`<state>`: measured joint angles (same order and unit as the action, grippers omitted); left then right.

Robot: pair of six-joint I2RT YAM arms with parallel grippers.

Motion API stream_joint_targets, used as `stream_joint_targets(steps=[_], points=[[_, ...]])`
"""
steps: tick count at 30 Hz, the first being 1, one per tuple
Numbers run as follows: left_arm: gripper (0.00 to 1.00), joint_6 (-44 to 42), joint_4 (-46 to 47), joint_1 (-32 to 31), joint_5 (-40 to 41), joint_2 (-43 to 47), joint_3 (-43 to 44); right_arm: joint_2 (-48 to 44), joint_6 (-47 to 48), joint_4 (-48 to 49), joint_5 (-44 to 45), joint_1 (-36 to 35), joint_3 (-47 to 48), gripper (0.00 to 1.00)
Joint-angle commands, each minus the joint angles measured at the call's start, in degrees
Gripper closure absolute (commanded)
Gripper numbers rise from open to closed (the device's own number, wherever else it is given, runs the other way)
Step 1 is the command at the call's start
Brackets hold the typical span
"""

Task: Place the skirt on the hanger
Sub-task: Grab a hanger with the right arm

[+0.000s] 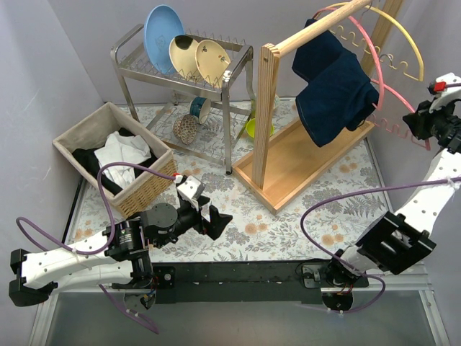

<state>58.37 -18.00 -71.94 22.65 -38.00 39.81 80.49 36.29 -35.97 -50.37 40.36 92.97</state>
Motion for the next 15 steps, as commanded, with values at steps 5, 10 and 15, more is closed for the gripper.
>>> stream_joint_targets(steps=[5,10,15], points=[[0.02,-1.5,-0.37,0.14,-1.03,0.73,1.85,-12.35,15.98,-12.36,-1.75,10.95,-7.17,0.99],[0.02,-2.47,-0.9,0.14,-1.56,-0.23,2.55,-22.19,26.09,-19.04,0.87,14.57,-14.64,0.99],[0.02,-2.65,-1.16,0.14,-2.61,-0.06,2.99,-30.82,33.83,-24.23,7.47,15.98,-21.33,0.99]])
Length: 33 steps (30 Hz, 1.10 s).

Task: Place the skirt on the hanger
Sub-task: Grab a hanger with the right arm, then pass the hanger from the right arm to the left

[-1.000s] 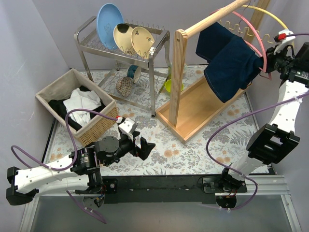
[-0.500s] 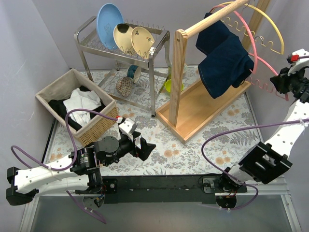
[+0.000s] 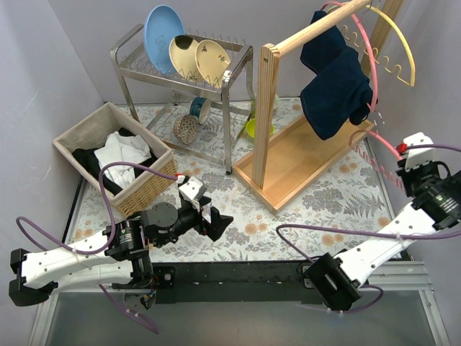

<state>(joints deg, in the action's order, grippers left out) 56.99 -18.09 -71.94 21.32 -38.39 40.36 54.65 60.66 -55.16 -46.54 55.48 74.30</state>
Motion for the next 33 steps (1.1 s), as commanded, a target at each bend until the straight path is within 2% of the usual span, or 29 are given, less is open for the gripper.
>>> stream_joint_targets(steps=[1,8,16,21,25,28,33], points=[[0.02,-1.18,-1.16,0.14,-1.37,0.34,2.53,-7.52,10.95,-6.18,4.96,0.77,-4.32,0.99],[0.02,-2.15,-2.83,0.14,-2.16,0.95,4.11,-14.66,21.07,-18.83,5.5,0.85,-7.94,0.99],[0.02,-4.43,-3.27,0.14,-2.95,0.25,5.25,-20.37,21.43,-19.81,1.81,-1.5,-6.98,0.99],[0.02,-10.83,-1.69,0.14,-4.79,-2.21,6.13,-22.48,13.88,-19.9,0.93,-10.12,-3.21,0.99],[0.02,-15.32,0.07,0.14,-6.64,-4.76,7.01,-21.79,3.87,-19.9,-1.09,-21.61,0.13,0.99],[0.02,-16.82,0.68,0.14,-6.91,-6.69,8.24,-21.17,-1.5,-19.46,-2.5,-25.41,4.77,0.99],[0.02,-17.97,0.77,0.22,-6.29,-6.96,8.86,-19.68,-8.62,-16.83,-3.99,-27.27,13.4,0.99]])
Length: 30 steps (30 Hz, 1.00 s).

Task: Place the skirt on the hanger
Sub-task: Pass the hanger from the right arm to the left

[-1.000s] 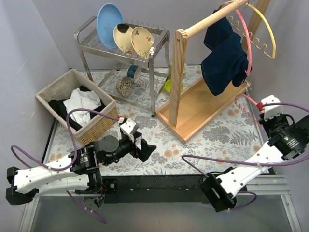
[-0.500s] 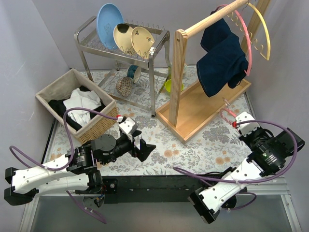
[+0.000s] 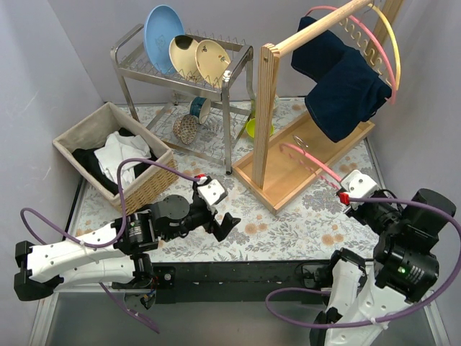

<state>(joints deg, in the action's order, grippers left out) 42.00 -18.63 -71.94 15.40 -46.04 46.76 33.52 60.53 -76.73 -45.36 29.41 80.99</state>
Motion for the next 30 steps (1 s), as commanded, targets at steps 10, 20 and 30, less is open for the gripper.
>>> stream_joint_targets(steps=[10,20,30], points=[[0.02,-15.52,-2.37,0.14,-4.05,7.72,4.3,-1.25,-11.4,1.5,2.03,-9.89,9.02,0.99],[0.02,-28.63,-0.88,0.14,-10.3,4.57,5.88,-10.48,-19.21,1.41,5.38,-14.03,6.55,0.99],[0.02,-34.53,-2.11,0.14,-14.61,-0.36,12.56,-20.68,-22.91,1.32,-1.65,-14.82,2.68,0.99]])
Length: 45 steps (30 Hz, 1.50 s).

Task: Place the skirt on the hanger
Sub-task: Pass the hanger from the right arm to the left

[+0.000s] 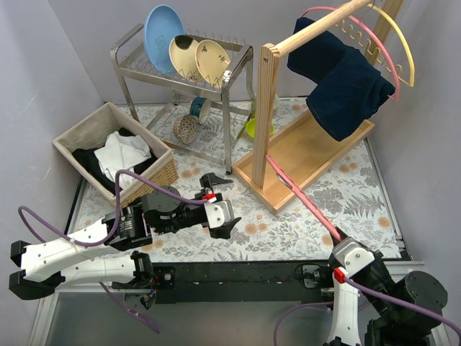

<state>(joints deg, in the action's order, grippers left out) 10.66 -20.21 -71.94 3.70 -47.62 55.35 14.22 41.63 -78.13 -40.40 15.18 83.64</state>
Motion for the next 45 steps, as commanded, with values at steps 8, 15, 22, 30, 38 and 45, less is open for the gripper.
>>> stream_joint_targets(steps=[8,15,22,30,38,45], points=[[0.02,-3.45,-3.7,0.14,-6.78,2.35,6.52,-2.97,-6.12,2.8,-12.42,-0.59,1.52,0.99],[0.02,-4.85,-4.32,0.14,-8.45,0.51,9.95,-3.23,-9.28,2.72,-11.89,-0.33,8.02,0.99],[0.02,-6.87,-1.33,0.14,-9.77,-0.2,10.3,-3.32,-11.3,2.72,-11.1,-0.24,10.32,0.99],[0.1,-5.56,-5.45,0.14,-10.3,2.61,11.01,-3.06,-9.11,2.89,-20.76,0.03,1.8,0.99],[0.26,-2.75,-9.5,0.14,-9.51,6.04,6.27,1.77,1.42,2.98,-30.34,0.03,-4.53,0.99],[0.31,-3.27,-7.92,0.14,-7.66,4.73,3.45,5.12,8.46,2.89,-34.92,0.29,-10.5,0.99]])
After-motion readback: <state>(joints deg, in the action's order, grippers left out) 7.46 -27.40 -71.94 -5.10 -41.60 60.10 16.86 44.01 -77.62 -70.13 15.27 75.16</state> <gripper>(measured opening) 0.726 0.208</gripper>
